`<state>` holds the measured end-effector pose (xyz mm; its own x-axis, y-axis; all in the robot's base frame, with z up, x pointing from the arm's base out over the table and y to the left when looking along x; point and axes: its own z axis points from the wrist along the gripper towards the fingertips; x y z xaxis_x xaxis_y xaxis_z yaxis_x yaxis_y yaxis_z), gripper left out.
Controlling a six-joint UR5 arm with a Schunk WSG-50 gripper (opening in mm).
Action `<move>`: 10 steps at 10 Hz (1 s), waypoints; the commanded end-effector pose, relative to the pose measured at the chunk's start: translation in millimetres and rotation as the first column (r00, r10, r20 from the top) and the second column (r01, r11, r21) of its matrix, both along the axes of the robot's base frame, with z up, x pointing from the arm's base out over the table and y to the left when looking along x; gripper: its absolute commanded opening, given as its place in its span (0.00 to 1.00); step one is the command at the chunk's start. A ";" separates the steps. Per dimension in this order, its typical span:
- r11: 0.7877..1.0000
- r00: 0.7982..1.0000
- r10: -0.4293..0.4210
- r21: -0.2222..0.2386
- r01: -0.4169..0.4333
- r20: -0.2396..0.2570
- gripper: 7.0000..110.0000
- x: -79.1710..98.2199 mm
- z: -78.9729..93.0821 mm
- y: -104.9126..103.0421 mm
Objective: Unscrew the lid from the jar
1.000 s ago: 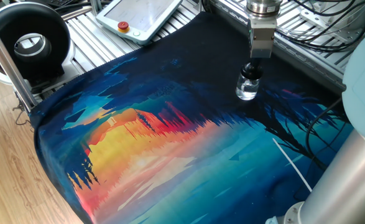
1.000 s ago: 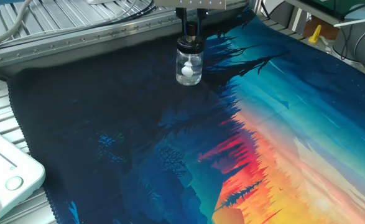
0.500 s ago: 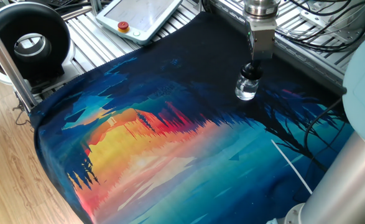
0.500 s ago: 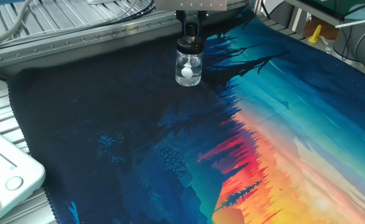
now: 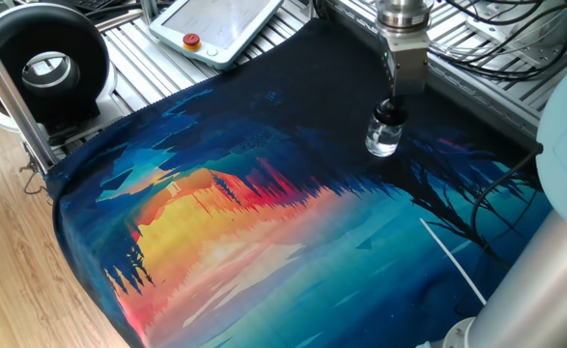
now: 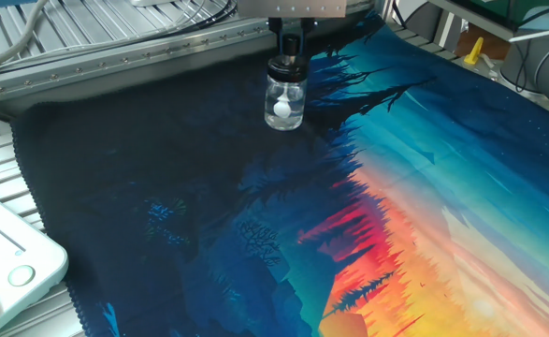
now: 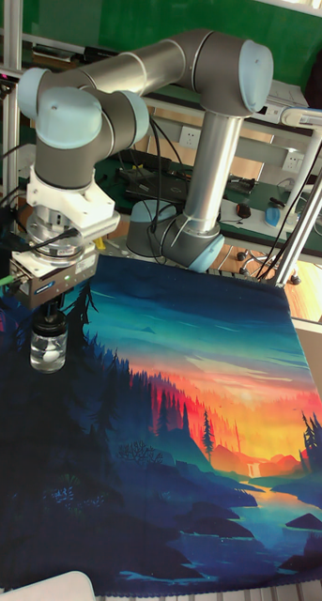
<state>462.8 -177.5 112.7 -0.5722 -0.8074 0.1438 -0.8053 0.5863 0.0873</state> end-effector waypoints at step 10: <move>0.940 0.944 0.328 0.107 -0.324 -0.020 0.00 -7.4 4.0 17.9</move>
<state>458.6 -161.2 114.8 -0.3715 -0.9243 0.0874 -0.9137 0.3807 0.1425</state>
